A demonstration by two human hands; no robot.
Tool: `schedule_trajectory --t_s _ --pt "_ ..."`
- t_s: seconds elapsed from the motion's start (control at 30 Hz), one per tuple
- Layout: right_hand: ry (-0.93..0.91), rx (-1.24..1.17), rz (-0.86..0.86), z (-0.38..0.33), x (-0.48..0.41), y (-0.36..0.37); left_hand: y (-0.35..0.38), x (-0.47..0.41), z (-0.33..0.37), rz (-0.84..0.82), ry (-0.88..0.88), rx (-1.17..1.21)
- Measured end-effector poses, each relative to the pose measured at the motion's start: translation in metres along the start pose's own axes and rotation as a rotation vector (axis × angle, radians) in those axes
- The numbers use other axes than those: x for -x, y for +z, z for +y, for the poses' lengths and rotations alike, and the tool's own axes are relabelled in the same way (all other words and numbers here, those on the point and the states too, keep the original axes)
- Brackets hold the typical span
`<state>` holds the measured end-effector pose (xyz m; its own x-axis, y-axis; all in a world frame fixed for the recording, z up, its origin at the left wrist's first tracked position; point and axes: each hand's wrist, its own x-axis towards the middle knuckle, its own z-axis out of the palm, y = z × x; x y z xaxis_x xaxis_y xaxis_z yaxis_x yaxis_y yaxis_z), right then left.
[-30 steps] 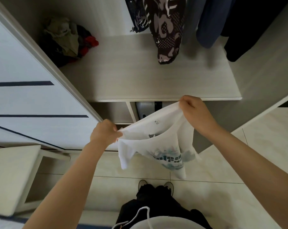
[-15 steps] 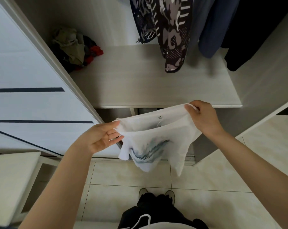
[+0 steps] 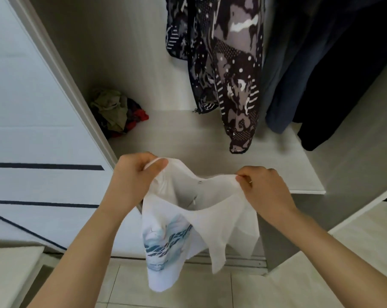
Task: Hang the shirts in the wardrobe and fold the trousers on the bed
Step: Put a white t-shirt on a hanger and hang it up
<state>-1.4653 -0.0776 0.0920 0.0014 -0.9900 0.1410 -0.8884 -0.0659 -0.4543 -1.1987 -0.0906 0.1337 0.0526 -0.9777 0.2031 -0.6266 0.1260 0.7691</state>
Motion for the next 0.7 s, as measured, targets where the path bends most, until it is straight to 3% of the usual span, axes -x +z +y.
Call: schedule_trajectory --t_s 0.4,0.7 --pt "-0.539 0.090 0.190 -0.148 -0.038 -0.111 -0.071 -0.082 0.081 0.102 0.277 -0.186" --pt "-0.661 0.238 0.467 -0.237 -0.123 -0.210 -0.139 -0.145 0.146 0.255 0.498 -0.365"
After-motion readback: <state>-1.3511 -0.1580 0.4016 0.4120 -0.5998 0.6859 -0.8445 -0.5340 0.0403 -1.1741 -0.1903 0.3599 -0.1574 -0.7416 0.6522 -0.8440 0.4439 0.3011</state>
